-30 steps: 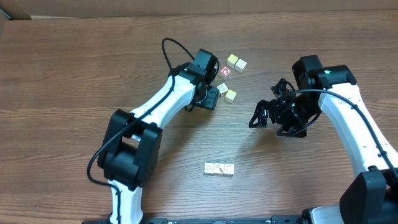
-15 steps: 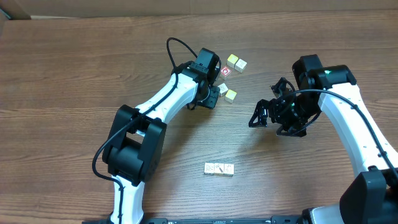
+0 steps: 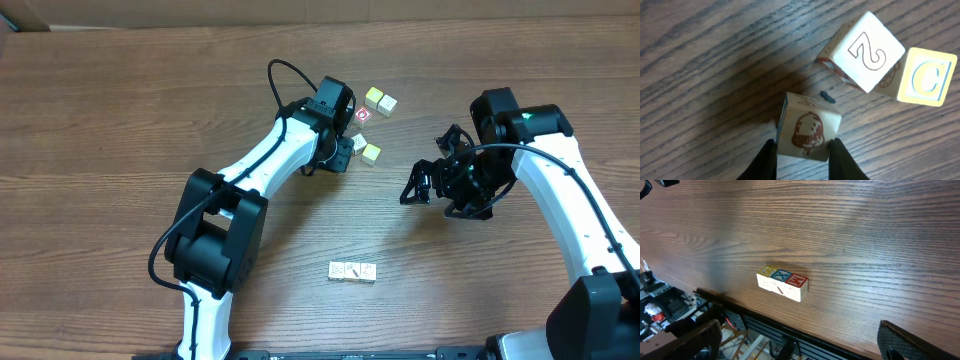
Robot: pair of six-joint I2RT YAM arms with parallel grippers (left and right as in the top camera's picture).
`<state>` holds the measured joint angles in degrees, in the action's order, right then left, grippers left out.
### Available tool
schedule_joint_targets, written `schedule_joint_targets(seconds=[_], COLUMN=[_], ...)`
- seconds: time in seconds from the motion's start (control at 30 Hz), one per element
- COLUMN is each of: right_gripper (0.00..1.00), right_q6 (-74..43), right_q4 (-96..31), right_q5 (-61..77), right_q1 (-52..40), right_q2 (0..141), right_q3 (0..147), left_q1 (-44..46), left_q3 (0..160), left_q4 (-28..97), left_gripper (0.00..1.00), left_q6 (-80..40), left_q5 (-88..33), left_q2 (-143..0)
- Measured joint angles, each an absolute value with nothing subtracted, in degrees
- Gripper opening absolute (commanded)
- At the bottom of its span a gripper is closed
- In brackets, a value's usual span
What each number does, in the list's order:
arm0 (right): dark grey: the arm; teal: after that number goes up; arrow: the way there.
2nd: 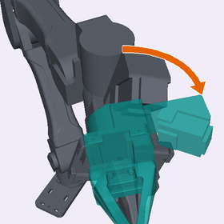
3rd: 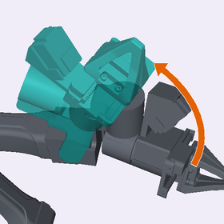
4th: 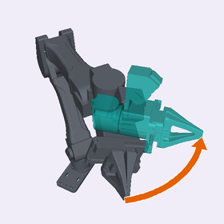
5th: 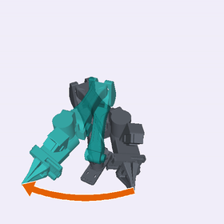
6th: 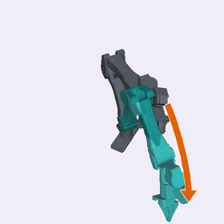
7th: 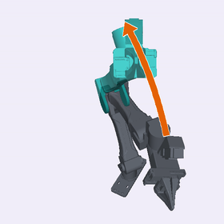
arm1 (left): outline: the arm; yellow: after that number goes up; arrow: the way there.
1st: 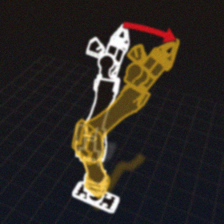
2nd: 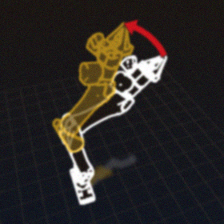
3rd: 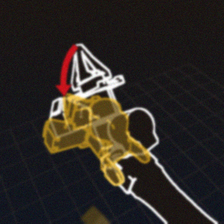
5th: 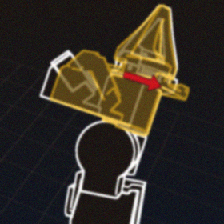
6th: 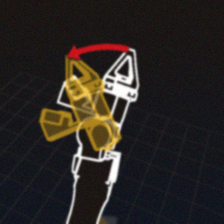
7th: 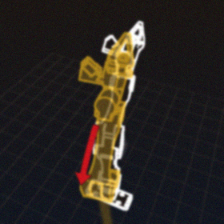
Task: Flip 5 blocks
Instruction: 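Grasp the acorn-picture block with the left gripper and lift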
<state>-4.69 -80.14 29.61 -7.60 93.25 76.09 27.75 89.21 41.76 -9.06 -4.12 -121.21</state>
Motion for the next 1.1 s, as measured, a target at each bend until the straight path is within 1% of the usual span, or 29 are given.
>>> schedule_joint_targets(seconds=[0.17, 0.4, 0.63, 0.73, 0.87, 1.1], right_gripper=[1.00, 1.00, 1.00, 1.00, 1.00, 1.00], right_q6=[-4.69, -4.69, -4.69, -4.69, -4.69, -4.69], right_q4=[-80.14, -80.20, -80.49, -80.66, -81.28, -81.54], right_q5=[29.58, 29.56, 29.56, 29.58, 29.58, 29.61], right_q1=[-7.60, -7.60, -7.60, -7.60, -7.60, -7.60], right_q2=[93.25, 93.25, 93.25, 93.25, 93.25, 93.25], right_q3=[76.09, 76.09, 76.09, 76.09, 76.09, 76.09], left_q1=[27.75, 27.75, 27.75, 27.77, 28.53, 33.87], left_q3=[90.72, 93.17, 93.17, 92.31, 83.85, 58.92], left_q4=[45.10, 52.66, 62.17, 63.79, 60.95, 51.51], left_gripper=[0.04, 0.04, 0.04, 0.04, 0.05, 0.04], left_q6=[-9.89, -12.97, -14.85, -16.40, -18.70, -26.28], left_q5=[-4.10, -1.58, 1.98, 2.44, 3.46, 3.09], left_q2=[-121.21, -120.51, -115.68, -113.16, -106.89, -88.27])
